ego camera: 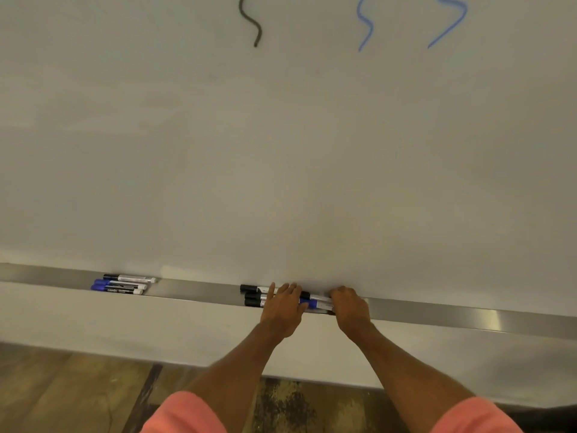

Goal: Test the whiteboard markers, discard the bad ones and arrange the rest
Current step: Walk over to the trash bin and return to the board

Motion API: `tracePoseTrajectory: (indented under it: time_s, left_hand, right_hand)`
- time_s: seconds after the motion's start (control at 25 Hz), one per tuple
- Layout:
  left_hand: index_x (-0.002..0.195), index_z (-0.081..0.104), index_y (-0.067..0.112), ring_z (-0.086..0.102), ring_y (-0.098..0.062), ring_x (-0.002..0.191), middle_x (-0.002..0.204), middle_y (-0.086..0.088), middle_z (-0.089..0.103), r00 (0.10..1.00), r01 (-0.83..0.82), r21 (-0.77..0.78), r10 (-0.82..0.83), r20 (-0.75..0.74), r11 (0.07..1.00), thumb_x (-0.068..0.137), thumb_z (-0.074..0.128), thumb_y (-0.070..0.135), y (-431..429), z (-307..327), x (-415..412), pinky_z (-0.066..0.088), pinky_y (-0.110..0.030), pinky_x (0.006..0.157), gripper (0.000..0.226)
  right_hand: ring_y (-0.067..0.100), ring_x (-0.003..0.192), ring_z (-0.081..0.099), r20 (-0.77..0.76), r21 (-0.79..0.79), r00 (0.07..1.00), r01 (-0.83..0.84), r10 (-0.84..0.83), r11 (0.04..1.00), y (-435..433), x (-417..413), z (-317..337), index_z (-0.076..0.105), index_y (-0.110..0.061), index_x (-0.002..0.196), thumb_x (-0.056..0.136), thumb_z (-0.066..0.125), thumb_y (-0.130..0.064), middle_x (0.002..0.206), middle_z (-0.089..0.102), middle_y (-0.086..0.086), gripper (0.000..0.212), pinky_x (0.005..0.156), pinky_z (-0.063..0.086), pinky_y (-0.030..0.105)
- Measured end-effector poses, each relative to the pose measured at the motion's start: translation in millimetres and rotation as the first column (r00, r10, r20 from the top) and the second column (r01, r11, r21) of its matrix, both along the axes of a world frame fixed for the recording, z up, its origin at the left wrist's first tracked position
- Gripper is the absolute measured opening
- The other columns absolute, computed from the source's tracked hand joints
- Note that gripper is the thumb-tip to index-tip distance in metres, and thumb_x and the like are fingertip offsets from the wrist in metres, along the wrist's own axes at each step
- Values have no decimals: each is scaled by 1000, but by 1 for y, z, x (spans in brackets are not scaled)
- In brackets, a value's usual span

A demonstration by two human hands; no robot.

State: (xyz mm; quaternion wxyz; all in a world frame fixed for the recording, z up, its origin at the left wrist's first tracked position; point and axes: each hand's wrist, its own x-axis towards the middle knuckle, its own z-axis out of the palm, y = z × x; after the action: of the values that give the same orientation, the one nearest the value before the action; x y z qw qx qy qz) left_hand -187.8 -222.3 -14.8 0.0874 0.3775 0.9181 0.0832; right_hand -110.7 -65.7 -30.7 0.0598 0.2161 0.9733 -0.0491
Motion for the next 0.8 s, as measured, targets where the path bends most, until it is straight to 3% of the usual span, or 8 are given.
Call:
tracePoseTrajectory:
  time_s: [0.28, 0.44, 0.56, 0.68, 0.8]
  left_hand:
    - [146, 25, 14, 24, -16, 142, 153, -2, 30, 999, 20, 56, -18, -32, 998, 99, 42, 27, 0, -2, 1, 4, -37, 119, 51]
    - [140, 35, 12, 45, -21, 128, 143, -5, 44, 999, 29, 146, -24, -34, 989, 92, 54, 10, 4, 9, -1, 34, -32, 109, 51]
    - [135, 41, 12, 48, -22, 122, 140, -7, 45, 1000, 27, 132, -26, -7, 991, 89, 56, 2, 4, 16, -1, 43, -31, 101, 49]
    - [119, 50, 14, 55, -19, 106, 120, -6, 56, 1000, 25, 64, -24, -15, 998, 87, 58, 4, 8, 25, 1, 45, -28, 87, 34]
    - [120, 52, 15, 56, -19, 105, 117, -5, 58, 998, 68, 87, -67, -12, 994, 90, 57, 13, 17, 34, 8, 45, -27, 87, 30]
  right_hand:
    - [19, 116, 44, -69, 7, 997, 26, -25, 1000, 4, 0, 3, 56, -16, 111, 89, 59, -13, 124, 48, 2, 22, 77, 50, 31]
    - [18, 111, 46, -148, -36, 988, -46, 40, 998, 6, 8, 14, 58, -15, 113, 92, 57, -17, 119, 50, 3, 21, 74, 46, 29]
    - [18, 106, 49, -213, -73, 970, -132, 114, 989, 8, 12, 21, 60, -16, 113, 93, 56, -20, 115, 53, 3, 21, 76, 49, 30]
    - [18, 106, 50, -265, -76, 950, -189, 163, 979, 12, 20, 34, 59, -16, 115, 94, 54, -21, 114, 53, 2, 23, 80, 47, 27]
    - [19, 109, 51, -340, -67, 909, -280, 242, 958, 9, 24, 52, 55, -14, 124, 95, 52, -27, 119, 55, 1, 32, 88, 43, 29]
